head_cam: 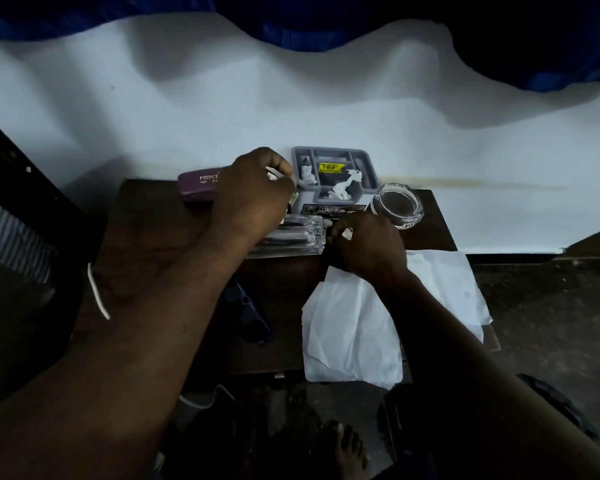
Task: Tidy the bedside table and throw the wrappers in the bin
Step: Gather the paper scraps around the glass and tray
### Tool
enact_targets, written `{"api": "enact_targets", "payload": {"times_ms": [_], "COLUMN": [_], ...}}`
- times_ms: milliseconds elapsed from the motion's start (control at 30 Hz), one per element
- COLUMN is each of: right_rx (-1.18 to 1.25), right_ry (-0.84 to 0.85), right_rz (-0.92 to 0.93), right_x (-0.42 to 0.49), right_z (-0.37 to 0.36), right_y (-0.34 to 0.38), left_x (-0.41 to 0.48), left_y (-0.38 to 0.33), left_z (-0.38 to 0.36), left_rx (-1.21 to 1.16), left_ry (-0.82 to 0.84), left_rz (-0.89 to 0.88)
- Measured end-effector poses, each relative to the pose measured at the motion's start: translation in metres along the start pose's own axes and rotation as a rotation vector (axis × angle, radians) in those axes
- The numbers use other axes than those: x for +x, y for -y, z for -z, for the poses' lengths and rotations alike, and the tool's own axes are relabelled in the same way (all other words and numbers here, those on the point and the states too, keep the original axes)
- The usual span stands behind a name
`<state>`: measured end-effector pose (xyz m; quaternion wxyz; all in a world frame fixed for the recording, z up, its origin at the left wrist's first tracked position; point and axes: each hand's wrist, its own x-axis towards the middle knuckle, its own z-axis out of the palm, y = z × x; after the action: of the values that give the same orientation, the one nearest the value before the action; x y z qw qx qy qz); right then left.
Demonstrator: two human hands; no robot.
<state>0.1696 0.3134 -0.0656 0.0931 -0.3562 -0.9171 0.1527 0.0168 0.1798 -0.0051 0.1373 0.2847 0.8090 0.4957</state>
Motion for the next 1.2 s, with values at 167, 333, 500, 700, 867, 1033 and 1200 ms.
{"api": "enact_targets", "payload": {"times_ms": [167,333,500,700,867,1033,1200], "right_rx": [0.069,0.021,0.032,0.197,0.288,0.379,0.56], "right_ry": [-0.062,0.044,0.013,-0.114,-0.191,-0.265,-0.302], "right_rz": [0.076,0.039,-0.021,-0.069,-0.1,-0.116,-0.217], "right_x": [-0.002,-0.003,-0.002,0.002,0.005,0.001,0.003], "right_z": [0.004,0.002,0.005,0.015,0.027,0.04,0.046], "right_y": [-0.001,-0.005,-0.01,-0.009,-0.006,-0.003,-0.003], "left_x": [0.004,0.008,0.018,0.023,0.023,0.025,0.028], "left_y": [0.001,0.001,0.0,-0.002,-0.004,-0.013,-0.016], "left_z": [-0.008,-0.014,-0.021,-0.027,-0.032,-0.036,-0.038], "left_rx": [0.1,0.142,0.242,0.348,0.423,0.402,0.435], "left_ry": [0.011,-0.009,0.006,0.005,0.01,0.003,0.02], "left_rz": [-0.071,-0.112,-0.143,-0.139,-0.157,-0.064,-0.058]}}
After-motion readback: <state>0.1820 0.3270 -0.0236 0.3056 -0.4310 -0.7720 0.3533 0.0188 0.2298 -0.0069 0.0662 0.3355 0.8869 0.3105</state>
